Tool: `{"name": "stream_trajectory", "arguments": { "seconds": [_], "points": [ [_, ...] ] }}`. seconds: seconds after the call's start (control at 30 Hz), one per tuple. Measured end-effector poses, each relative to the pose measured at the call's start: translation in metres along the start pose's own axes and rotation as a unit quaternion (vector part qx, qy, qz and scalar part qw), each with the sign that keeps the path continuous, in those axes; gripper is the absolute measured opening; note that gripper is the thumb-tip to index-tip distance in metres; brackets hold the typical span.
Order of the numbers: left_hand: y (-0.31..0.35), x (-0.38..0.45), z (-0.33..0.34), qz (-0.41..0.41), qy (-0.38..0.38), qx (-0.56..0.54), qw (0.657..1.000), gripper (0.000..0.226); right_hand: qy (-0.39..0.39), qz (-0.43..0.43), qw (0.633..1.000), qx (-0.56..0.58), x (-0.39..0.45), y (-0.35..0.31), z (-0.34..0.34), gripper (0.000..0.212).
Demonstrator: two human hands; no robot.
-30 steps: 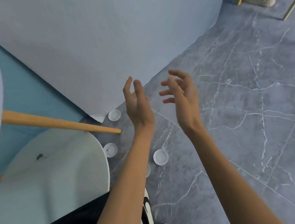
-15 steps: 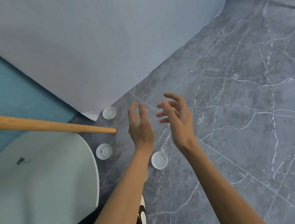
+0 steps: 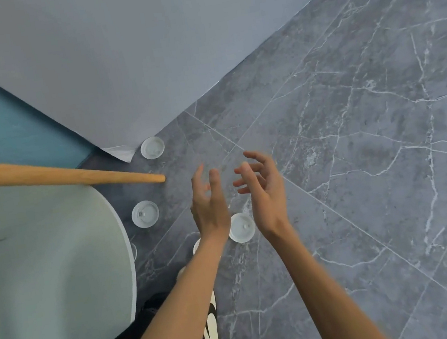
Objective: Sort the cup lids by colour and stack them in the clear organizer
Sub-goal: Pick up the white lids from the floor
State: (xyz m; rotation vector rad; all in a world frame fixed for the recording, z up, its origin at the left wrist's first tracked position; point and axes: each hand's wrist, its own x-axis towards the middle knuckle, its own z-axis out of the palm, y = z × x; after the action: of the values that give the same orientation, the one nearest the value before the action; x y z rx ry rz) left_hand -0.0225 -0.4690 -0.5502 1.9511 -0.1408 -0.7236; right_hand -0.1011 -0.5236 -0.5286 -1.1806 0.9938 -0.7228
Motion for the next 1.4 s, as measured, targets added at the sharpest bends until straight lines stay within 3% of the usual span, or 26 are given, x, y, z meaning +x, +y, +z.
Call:
{"name": "stream_trajectory", "arguments": {
  "seconds": [0.2, 0.4, 0.57, 0.63, 0.73, 0.8, 0.87, 0.93, 1.0, 1.03, 1.1, 1.2, 1.27, 1.33, 1.4],
  "points": [
    [-0.048, -0.003, -0.009, -0.026, 0.012, 0.062, 0.998, 0.053, -0.011, 0.034, 0.999, -0.038, -0.002, 0.054, 0.008, 0.032],
    [-0.081, -0.01, -0.013, -0.069, 0.004, 0.112, 0.991, 0.055, -0.02, 0.088, 0.992, -0.083, -0.01, 0.112, 0.0, 0.03],
    [-0.087, -0.008, -0.011, -0.084, 0.004, 0.118, 0.989, 0.056, -0.017, 0.093, 0.988, -0.12, -0.006, 0.145, -0.011, 0.026],
    [-0.089, -0.009, -0.011, -0.088, 0.007, 0.118, 0.989, 0.057, -0.018, 0.075, 0.979, -0.189, -0.004, 0.162, -0.014, 0.03],
    [-0.092, -0.011, -0.012, -0.095, 0.011, 0.115, 0.989, 0.058, -0.085, 0.071, 0.926, -0.362, -0.002, 0.192, -0.019, 0.068],
    [-0.094, -0.012, -0.014, -0.096, 0.016, 0.115, 0.989, 0.058, -0.163, 0.077, 0.863, -0.472, -0.001, 0.205, -0.02, 0.096],
    [-0.096, -0.014, -0.016, -0.101, 0.021, 0.113, 0.988, 0.058, -0.214, 0.072, 0.801, -0.555, -0.001, 0.213, -0.017, 0.109],
    [-0.099, -0.016, -0.018, -0.106, 0.023, 0.113, 0.988, 0.059, -0.236, 0.053, 0.769, -0.592, 0.0, 0.214, -0.013, 0.104],
    [-0.101, -0.017, -0.02, -0.107, 0.025, 0.113, 0.987, 0.059, -0.238, 0.038, 0.764, -0.599, 0.001, 0.214, -0.011, 0.08],
    [-0.102, -0.017, -0.021, -0.106, 0.027, 0.111, 0.988, 0.059, -0.225, 0.045, 0.779, -0.584, 0.001, 0.214, -0.011, 0.069],
    [-0.106, -0.019, -0.023, -0.11, 0.031, 0.108, 0.987, 0.058, -0.186, 0.089, 0.848, -0.488, 0.001, 0.208, -0.01, 0.058],
    [-0.106, -0.024, -0.021, -0.121, 0.018, 0.096, 0.988, 0.057, -0.122, 0.178, 0.954, -0.208, -0.005, 0.182, 0.0, 0.059],
    [-0.101, -0.028, -0.02, -0.107, -0.005, 0.092, 0.99, 0.061, -0.119, 0.291, 0.949, 0.003, -0.011, 0.17, 0.011, 0.064],
    [-0.094, -0.031, -0.02, -0.082, -0.032, 0.099, 0.991, 0.073, -0.155, 0.384, 0.897, 0.155, -0.013, 0.162, 0.018, 0.072],
    [-0.09, -0.031, -0.022, -0.063, -0.049, 0.11, 0.991, 0.081, -0.208, 0.405, 0.861, 0.228, -0.011, 0.157, 0.019, 0.071]
  ]
}}
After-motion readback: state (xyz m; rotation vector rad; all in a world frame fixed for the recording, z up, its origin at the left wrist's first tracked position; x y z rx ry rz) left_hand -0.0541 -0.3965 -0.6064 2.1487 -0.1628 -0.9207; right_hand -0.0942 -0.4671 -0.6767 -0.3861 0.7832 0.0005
